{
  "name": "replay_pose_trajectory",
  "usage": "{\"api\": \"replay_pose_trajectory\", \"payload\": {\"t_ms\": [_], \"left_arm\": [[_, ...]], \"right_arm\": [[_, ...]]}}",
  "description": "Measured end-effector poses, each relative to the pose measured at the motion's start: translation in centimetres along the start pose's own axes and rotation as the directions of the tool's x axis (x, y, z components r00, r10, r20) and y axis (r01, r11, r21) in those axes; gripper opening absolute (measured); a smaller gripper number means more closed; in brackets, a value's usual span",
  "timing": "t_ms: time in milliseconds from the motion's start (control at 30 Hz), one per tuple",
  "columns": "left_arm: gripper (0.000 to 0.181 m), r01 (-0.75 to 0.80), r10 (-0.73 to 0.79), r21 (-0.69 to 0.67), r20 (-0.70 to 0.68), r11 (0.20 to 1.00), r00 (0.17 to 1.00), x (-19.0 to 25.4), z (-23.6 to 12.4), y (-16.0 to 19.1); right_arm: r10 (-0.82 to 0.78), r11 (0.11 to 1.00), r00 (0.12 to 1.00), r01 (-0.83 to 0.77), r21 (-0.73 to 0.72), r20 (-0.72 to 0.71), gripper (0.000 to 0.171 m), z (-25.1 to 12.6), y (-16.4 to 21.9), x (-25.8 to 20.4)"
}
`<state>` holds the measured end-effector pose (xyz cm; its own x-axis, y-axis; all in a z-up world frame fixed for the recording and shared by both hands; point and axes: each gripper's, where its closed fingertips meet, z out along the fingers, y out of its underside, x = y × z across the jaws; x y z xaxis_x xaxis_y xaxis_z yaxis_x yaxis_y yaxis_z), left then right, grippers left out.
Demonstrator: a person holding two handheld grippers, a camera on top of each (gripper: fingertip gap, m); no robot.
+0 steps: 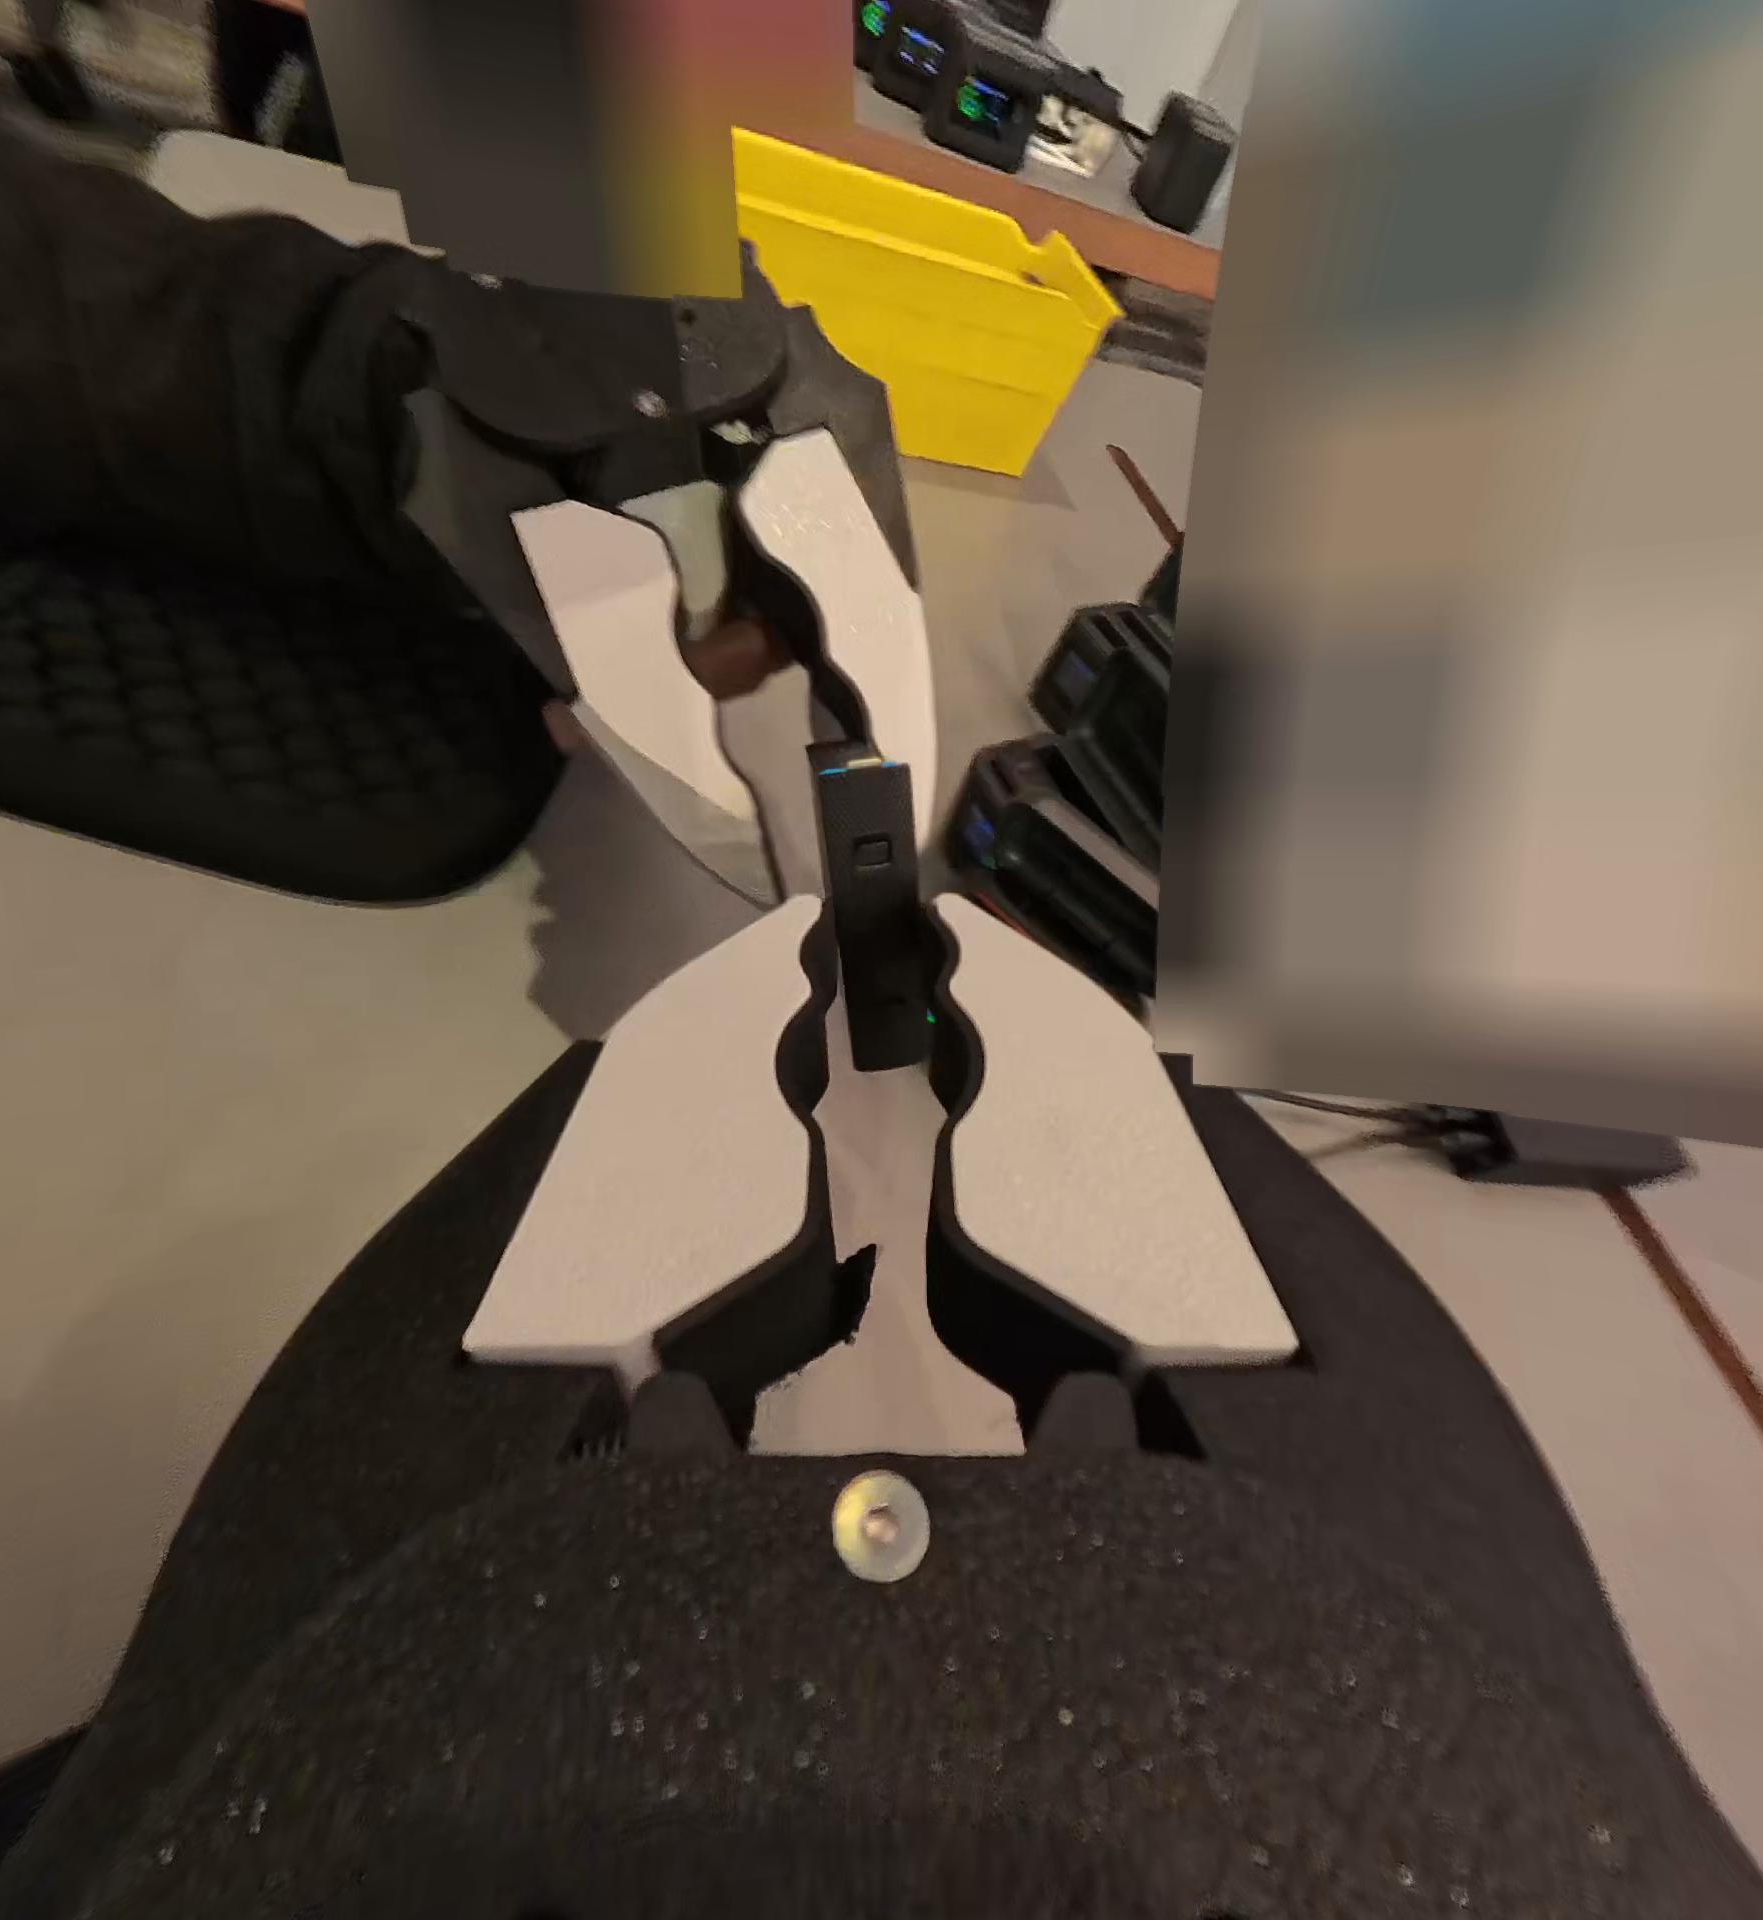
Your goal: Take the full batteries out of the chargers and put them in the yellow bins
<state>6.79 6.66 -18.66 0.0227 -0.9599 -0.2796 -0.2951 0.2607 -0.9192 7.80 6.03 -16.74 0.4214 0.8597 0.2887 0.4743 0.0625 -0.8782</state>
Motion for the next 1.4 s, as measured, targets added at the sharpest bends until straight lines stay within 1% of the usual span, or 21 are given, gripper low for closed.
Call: {"api": "replay_pose_trajectory", "payload": {"t_ms": [67, 133, 200, 300, 400, 467, 533, 633, 800, 933, 1133, 1400], "left_arm": [[0.033, 0.029, -0.028, -0.012, 0.033, 1.000, 0.999, -0.9, -0.2, 0.2], [0.035, 0.049, -0.047, -0.037, 0.069, 0.998, 0.997, -1.8, -0.3, 0.8], [0.035, 0.067, -0.061, -0.064, 0.089, 0.996, 0.994, -2.5, -0.5, 1.5], [0.035, 0.083, -0.074, -0.081, 0.111, 0.993, 0.991, -3.3, -0.7, 2.0], [0.034, 0.099, -0.089, -0.079, 0.125, 0.992, 0.988, -3.6, -0.7, 2.1], [0.032, 0.103, -0.091, -0.089, 0.133, 0.991, 0.987, -3.8, -0.7, 2.4], [0.031, 0.102, -0.088, -0.097, 0.143, 0.990, 0.986, -4.0, -0.7, 2.7], [0.030, 0.122, -0.106, -0.096, 0.155, 0.988, 0.982, -4.3, -0.7, 3.0], [0.028, 0.149, -0.131, -0.103, 0.166, 0.983, 0.977, -4.6, -0.7, 3.7], [0.026, 0.170, -0.149, -0.118, 0.171, 0.978, 0.974, -4.8, -0.7, 4.5], [0.025, 0.191, -0.168, -0.131, 0.169, 0.973, 0.971, -4.9, -0.4, 5.6], [0.027, 0.202, -0.178, -0.147, 0.160, 0.968, 0.971, -4.6, -0.3, 5.8]], "right_arm": [[-0.047, 0.998, 0.995, 0.042, -0.055, -0.092, 0.014, -1.7, 0.1, 2.0], [-0.105, 0.988, 0.978, 0.082, -0.128, -0.181, 0.015, -4.7, 0.0, 4.7], [-0.176, 0.961, 0.945, 0.104, -0.257, -0.275, 0.015, -8.7, 0.5, 8.6], [-0.285, 0.866, 0.887, 0.075, -0.494, -0.365, 0.015, -15.0, 2.8, 15.3], [-0.292, 0.747, 0.887, -0.023, -0.664, -0.359, 0.014, -19.9, 6.9, 20.5], [-0.261, 0.673, 0.907, -0.075, -0.736, -0.331, 0.015, -22.0, 9.9, 22.8], [-0.216, 0.605, 0.931, -0.109, -0.789, -0.295, 0.015, -23.4, 12.9, 24.3], [-0.142, 0.521, 0.963, -0.125, -0.844, -0.230, 0.015, -24.3, 16.7, 25.2], [-0.069, 0.431, 0.991, -0.071, -0.899, -0.112, 0.015, -23.5, 21.0, 25.3], [-0.053, 0.410, 0.995, -0.052, -0.911, -0.081, 0.015, -22.5, 23.3, 25.6], [-0.095, 0.382, 0.991, -0.052, -0.923, -0.095, 0.016, -22.5, 24.4, 26.4], [-0.117, 0.412, 0.983, -0.081, -0.908, -0.141, 0.021, -22.7, 23.6, 27.0]]}}
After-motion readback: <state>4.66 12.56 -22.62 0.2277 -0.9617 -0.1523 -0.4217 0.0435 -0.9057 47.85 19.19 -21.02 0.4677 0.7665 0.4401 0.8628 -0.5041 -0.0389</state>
